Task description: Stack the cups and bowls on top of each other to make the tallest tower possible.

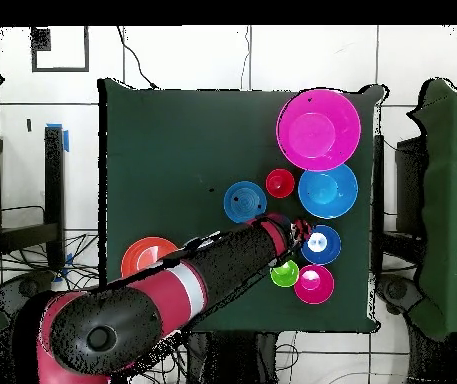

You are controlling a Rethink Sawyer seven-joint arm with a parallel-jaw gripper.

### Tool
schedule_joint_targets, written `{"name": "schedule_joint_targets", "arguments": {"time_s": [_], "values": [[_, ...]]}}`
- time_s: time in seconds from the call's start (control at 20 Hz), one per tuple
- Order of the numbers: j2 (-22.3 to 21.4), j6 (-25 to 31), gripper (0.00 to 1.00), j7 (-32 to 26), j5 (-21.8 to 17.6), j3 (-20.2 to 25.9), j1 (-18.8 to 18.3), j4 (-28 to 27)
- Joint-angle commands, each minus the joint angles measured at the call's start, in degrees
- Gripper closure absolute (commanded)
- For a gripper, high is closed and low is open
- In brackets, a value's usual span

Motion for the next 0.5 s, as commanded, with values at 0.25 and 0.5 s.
{"name": "schedule_joint_targets", "arguments": {"time_s": [0.25,0.5], "values": [[0.78,-1.24,0.00,9.86,5.83,1.86,3.32,-1.34],[-0.72,-1.05,0.00,9.17,6.09,2.75,3.69,0.10]]}}
